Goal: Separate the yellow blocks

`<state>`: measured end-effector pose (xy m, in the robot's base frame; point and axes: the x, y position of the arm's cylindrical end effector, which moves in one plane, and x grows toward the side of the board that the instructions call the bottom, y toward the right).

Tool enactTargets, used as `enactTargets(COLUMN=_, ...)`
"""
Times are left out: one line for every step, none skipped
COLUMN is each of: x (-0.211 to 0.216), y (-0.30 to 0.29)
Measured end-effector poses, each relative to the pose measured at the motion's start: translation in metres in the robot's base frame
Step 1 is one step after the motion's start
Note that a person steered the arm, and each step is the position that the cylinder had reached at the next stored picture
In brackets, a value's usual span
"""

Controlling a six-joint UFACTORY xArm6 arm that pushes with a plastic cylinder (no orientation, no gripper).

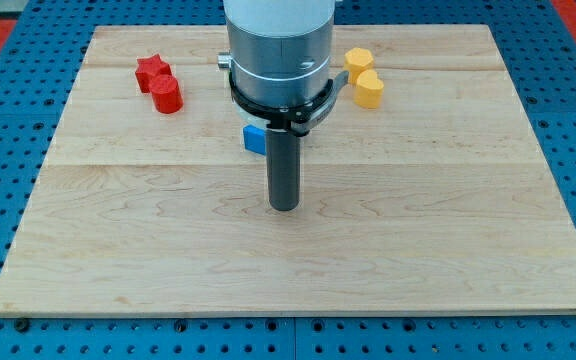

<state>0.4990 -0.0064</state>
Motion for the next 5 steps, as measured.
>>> enactTargets(x=0.000, y=0.001)
enactTargets(x=-0.012, y=0.013)
enactTargets(x=-0.066, y=0.066)
enactTargets(x=-0.111, y=0.107)
enactTargets(x=-0.142, y=0.111)
